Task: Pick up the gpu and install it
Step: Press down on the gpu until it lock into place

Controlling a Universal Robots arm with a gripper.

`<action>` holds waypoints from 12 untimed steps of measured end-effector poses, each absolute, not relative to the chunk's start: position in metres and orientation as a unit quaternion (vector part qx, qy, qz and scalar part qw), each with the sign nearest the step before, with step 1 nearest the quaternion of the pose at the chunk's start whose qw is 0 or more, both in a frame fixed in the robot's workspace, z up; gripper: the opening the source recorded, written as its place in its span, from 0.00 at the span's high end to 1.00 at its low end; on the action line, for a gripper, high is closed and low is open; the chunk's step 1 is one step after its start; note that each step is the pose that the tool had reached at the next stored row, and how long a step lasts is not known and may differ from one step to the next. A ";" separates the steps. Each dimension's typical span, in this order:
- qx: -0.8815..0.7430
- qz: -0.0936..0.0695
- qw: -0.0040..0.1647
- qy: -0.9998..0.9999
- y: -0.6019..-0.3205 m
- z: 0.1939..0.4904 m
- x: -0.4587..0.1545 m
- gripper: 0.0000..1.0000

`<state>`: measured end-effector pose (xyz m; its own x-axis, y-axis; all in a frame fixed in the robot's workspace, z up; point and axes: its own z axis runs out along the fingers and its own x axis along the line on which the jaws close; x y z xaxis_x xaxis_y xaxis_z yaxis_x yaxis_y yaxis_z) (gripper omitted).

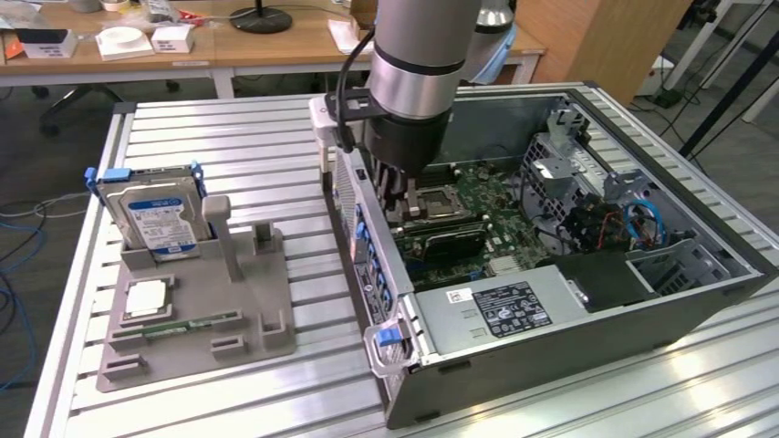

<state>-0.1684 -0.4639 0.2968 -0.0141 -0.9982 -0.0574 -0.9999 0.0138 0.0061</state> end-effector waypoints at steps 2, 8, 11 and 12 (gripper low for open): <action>-0.702 0.021 0.019 0.712 -0.464 0.295 -0.169 0.89; -0.702 0.021 0.024 0.712 -0.463 0.292 -0.165 0.89; -0.702 0.021 0.022 0.712 -0.464 0.293 -0.160 0.89; -0.702 0.021 0.022 0.712 -0.464 0.293 -0.159 0.89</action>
<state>-0.1586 -0.4639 0.2930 -0.0141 -0.9980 -0.0610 -0.9999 0.0142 -0.0009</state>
